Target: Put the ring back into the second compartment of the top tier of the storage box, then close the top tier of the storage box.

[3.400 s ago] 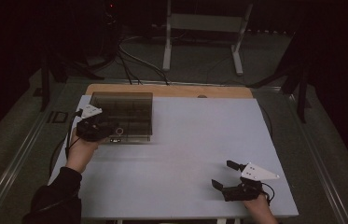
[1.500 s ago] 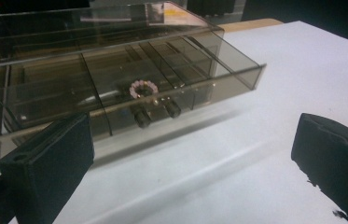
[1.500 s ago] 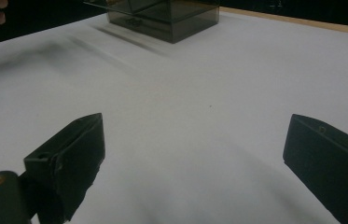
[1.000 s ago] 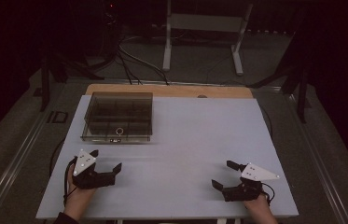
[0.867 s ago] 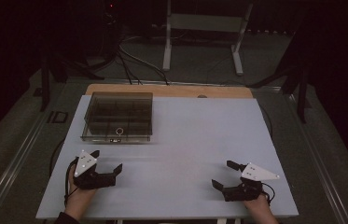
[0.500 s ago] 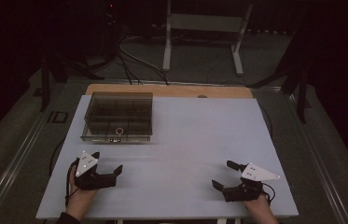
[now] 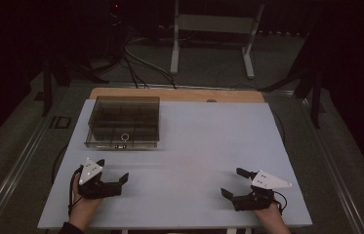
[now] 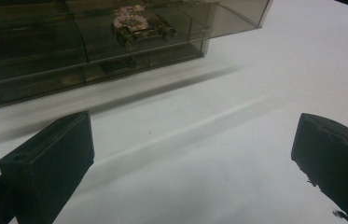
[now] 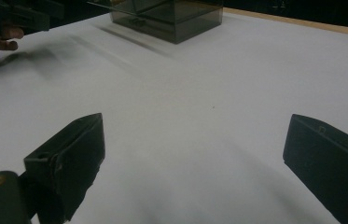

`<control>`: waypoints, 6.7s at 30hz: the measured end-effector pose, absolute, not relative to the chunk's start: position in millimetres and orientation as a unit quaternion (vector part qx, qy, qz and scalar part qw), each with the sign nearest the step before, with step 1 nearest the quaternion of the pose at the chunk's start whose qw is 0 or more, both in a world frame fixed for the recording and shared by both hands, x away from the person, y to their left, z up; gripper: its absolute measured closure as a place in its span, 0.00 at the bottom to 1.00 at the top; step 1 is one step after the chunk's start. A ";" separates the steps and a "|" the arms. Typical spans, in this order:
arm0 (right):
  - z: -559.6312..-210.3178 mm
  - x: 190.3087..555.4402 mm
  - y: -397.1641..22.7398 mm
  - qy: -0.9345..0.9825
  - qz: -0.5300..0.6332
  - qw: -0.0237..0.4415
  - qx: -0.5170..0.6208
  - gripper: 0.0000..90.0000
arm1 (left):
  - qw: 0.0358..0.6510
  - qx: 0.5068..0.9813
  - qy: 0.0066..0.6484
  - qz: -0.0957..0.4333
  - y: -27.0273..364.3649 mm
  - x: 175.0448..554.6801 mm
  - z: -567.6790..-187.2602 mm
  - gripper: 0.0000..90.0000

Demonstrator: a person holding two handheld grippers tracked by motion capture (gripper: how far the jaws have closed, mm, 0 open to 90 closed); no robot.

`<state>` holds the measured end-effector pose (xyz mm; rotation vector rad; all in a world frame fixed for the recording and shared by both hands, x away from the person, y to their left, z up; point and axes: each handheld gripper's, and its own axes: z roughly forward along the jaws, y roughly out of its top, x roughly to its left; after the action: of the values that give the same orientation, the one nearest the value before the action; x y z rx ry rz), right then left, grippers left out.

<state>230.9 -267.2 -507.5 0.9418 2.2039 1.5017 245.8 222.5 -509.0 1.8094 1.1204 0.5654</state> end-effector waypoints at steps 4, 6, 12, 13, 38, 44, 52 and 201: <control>-507.7 231.1 -267.2 0.770 0.524 0.156 0.329 0.06 | 0.455 0.729 0.458 0.228 224.0 246.3 -509.1 0.00; -507.9 231.4 -267.0 0.770 0.524 0.155 0.330 0.06 | 0.454 0.730 0.459 0.225 224.4 246.4 -509.4 0.00; -508.0 231.1 -267.0 0.771 0.523 0.156 0.330 0.06 | 0.454 0.732 0.458 0.222 223.7 246.7 -509.4 0.00; -508.0 231.1 -267.0 0.771 0.523 0.156 0.330 0.06 | 0.454 0.732 0.458 0.222 223.7 246.7 -509.4 0.00; -507.5 231.2 -266.5 0.770 0.524 0.158 0.329 0.06 | 0.459 0.700 0.467 0.283 235.5 238.2 -465.4 0.00; -507.6 231.1 -266.5 0.770 0.523 0.159 0.329 0.06 | 0.480 0.701 0.451 0.273 240.7 236.5 -445.0 0.00; -508.2 230.9 -265.6 0.772 0.520 0.159 0.328 0.06 | 0.487 0.731 0.410 0.245 239.2 237.8 -430.8 0.00; -508.6 230.7 -265.6 0.775 0.519 0.158 0.325 0.06 | 0.424 0.750 0.447 0.242 241.9 299.9 -491.5 1.00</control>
<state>230.7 -265.6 -508.6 0.9301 2.2165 1.4842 299.9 241.9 -491.5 1.8760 1.1176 0.6051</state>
